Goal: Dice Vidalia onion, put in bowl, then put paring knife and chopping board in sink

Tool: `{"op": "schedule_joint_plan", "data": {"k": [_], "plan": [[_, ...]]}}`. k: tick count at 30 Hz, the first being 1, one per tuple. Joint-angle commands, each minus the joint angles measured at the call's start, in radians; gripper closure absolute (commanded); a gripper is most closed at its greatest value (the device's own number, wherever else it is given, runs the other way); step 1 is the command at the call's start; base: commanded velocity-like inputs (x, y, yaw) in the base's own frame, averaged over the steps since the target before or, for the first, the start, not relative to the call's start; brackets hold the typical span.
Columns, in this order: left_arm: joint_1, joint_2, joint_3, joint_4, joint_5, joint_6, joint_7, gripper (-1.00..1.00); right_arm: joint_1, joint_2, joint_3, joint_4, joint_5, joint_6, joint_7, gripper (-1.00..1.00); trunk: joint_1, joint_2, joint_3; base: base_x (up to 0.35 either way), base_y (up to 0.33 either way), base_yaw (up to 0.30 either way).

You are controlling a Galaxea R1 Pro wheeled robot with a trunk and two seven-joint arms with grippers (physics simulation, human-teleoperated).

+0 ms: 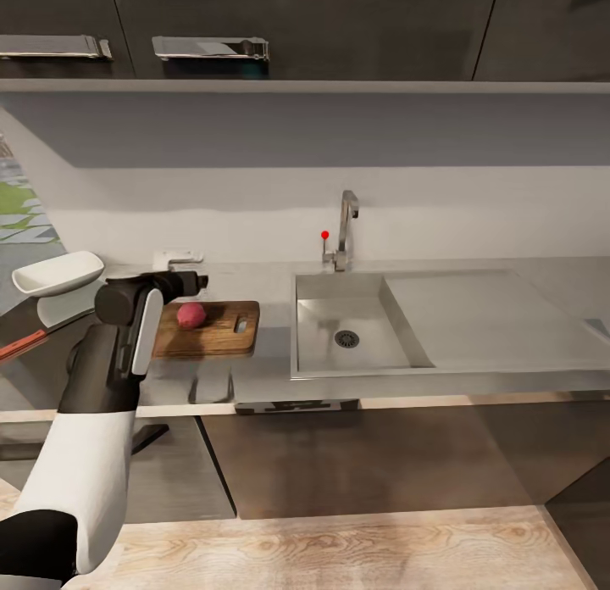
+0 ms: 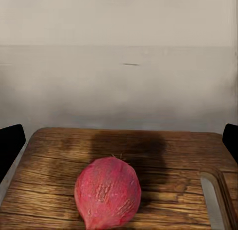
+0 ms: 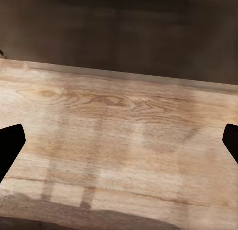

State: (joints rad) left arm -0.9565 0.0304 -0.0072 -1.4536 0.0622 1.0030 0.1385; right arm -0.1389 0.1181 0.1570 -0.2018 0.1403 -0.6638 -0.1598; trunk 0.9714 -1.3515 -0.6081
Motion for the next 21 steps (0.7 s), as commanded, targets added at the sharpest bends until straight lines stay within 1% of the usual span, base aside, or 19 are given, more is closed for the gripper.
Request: {"op": "schedule_joint_plan", "data": {"k": [1, 5, 8, 21], "plan": [[-0.001, 0.001, -0.002, -0.004, 0.007, 0.004, 0.007, -1.00, -0.001, 0.000, 0.003, 0.001, 0.010, -0.001, -0.010, -1.00, 0.000, 0.000, -0.001, 0.000, 0.000, 0.000], [-0.001, 0.002, -0.003, -0.007, 0.007, 0.005, 0.007, -1.00, -0.001, 0.000, 0.003, 0.001, 0.010, -0.001, -0.010, -1.00, 0.000, 0.000, -0.001, -0.022, 0.000, 0.000], [-0.001, 0.003, -0.003, -0.007, 0.007, 0.005, 0.007, -1.00, -0.001, 0.000, 0.003, 0.001, 0.010, -0.001, -0.011, -1.00, 0.000, 0.000, -0.001, -0.183, 0.000, 0.000], [-0.001, 0.007, -0.004, 0.001, 0.010, 0.005, 0.007, -1.00, -0.001, 0.000, 0.003, 0.001, 0.010, -0.001, -0.011, -1.00, 0.000, 0.000, -0.001, -0.320, 0.000, 0.000]]}}
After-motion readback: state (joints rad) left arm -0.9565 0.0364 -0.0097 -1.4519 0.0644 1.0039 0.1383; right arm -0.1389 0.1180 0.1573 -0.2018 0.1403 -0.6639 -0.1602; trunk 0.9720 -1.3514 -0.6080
